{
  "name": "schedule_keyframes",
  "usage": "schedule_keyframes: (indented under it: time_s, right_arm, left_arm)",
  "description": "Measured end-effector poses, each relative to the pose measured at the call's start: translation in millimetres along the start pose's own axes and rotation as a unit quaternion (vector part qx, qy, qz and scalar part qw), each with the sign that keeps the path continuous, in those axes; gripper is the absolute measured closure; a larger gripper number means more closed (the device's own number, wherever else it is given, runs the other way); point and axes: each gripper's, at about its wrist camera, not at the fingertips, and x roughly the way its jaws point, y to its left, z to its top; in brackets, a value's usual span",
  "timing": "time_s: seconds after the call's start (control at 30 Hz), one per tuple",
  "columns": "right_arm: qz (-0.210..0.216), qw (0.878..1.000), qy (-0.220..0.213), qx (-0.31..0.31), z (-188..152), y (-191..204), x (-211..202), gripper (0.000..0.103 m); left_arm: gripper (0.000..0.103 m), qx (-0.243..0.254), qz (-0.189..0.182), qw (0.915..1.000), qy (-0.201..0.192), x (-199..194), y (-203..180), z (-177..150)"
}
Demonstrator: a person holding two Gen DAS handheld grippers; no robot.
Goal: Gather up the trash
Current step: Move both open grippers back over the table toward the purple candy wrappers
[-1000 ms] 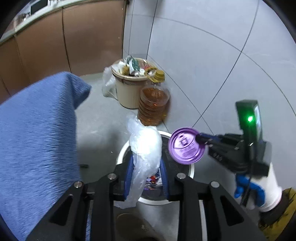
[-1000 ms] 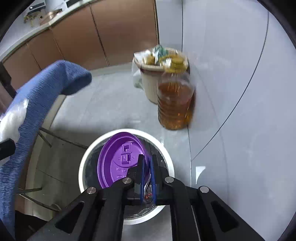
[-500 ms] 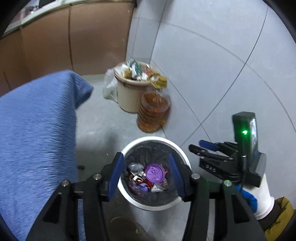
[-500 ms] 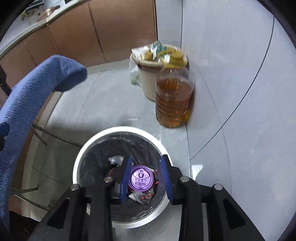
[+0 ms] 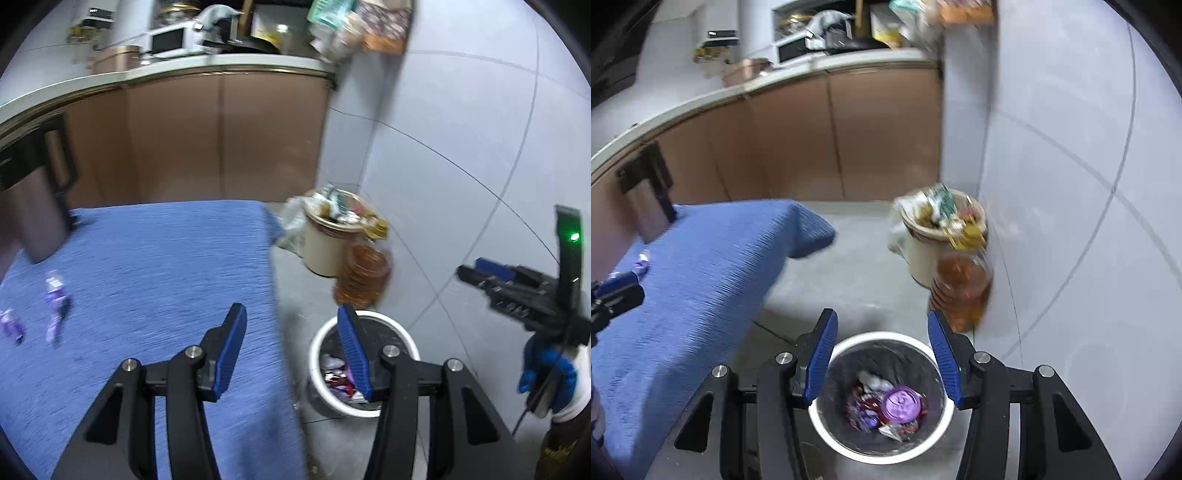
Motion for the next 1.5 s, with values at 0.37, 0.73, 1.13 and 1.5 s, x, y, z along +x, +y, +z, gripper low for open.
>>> schedule_keyframes:
  time_s: [0.37, 0.73, 1.13, 1.5]
  right_arm:
    - [0.063, 0.995, -0.052, -0.053, 32.9, 76.7, -57.8, 0.05]
    - [0.139, 0.986, -0.066, -0.069, 42.9, 141.5, -81.5, 0.02]
    - [0.203, 0.969, -0.056, -0.131, 67.6, 239.5, -58.6, 0.005]
    - [0.255, 0.953, 0.048, -0.156, 88.3, 348.1, 61.6, 0.015]
  left_arm:
    - [0.048, -0.075, 0.075, 0.9933, -0.045, -90.5, 109.0, -41.0]
    - [0.048, -0.134, 0.171, 0.9731, -0.076, -157.5, 195.0, -98.0]
    - [0.047, -0.191, 0.21, 0.957, -0.058, -166.0, 283.5, -103.9]
    - [0.046, -0.222, 0.192, 0.956, -0.011, -87.5, 349.7, -69.2]
